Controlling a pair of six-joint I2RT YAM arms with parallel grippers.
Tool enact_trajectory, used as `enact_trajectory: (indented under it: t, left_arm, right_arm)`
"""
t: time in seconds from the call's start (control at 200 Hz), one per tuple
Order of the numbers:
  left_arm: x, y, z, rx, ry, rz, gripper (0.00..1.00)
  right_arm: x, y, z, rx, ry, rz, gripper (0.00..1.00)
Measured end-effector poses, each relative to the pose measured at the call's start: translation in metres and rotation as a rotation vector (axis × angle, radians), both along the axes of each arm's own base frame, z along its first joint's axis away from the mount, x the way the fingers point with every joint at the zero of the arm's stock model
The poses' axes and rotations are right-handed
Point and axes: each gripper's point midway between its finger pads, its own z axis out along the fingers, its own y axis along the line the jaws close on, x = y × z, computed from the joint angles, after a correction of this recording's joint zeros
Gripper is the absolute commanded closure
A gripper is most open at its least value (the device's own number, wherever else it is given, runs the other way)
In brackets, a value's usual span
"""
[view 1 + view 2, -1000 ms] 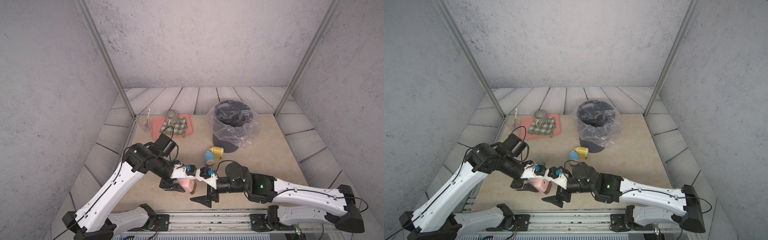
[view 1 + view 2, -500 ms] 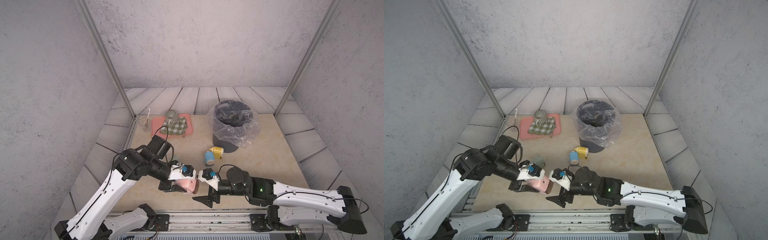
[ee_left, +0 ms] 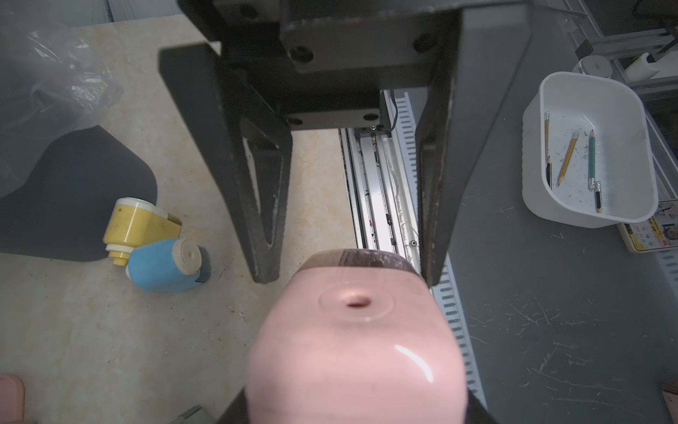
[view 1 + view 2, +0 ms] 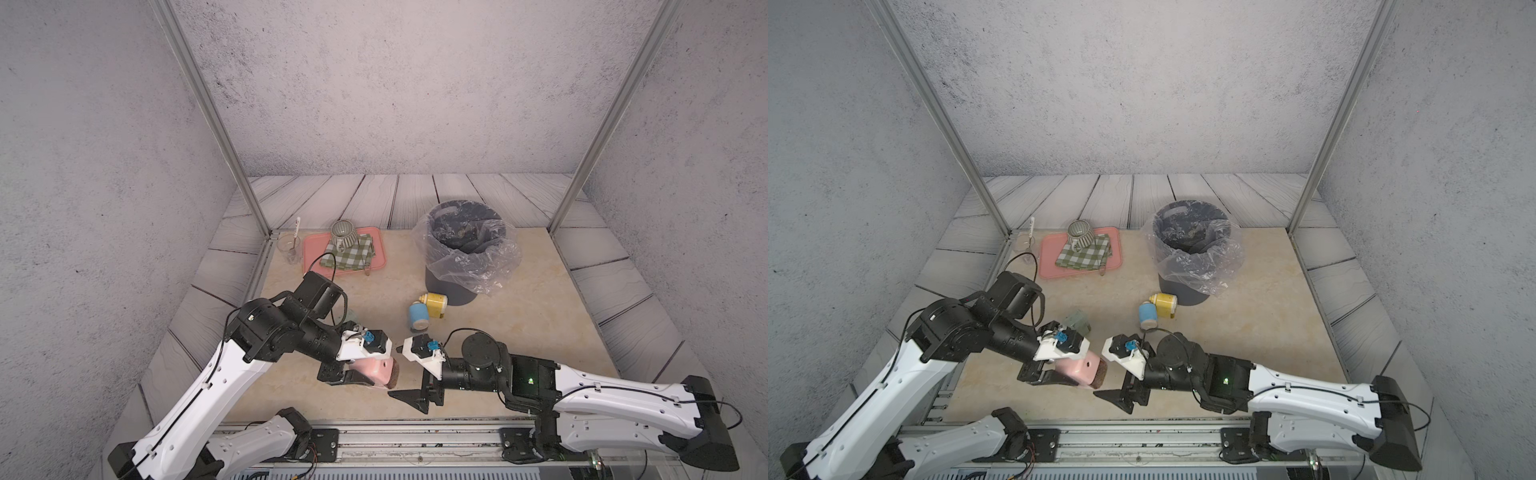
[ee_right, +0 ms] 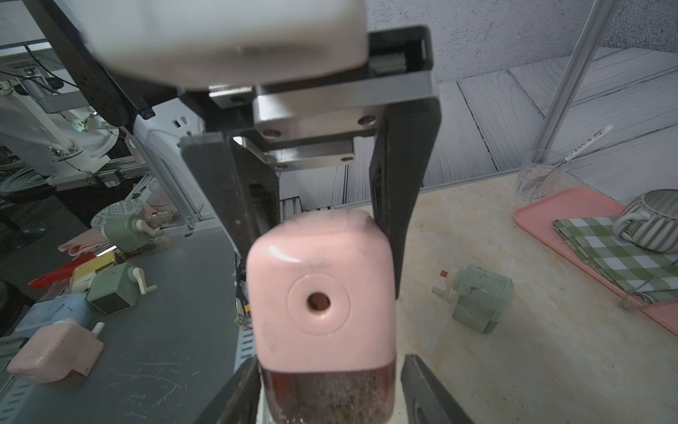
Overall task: Take out the pencil sharpener tray and clean the shavings
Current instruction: Pick up the pencil sharpener from the center of the board.
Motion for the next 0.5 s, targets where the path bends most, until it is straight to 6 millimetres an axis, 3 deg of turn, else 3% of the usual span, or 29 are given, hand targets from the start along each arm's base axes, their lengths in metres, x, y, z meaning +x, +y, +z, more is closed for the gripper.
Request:
enact_trajectory:
  t: [0.5]
  left_arm:
    - [-0.002, 0.002, 0.01, -0.02, -0.016, 0.019, 1.0]
  right_arm:
    - [0.002, 0.006, 0.003, 0.058, 0.007, -0.022, 0.06]
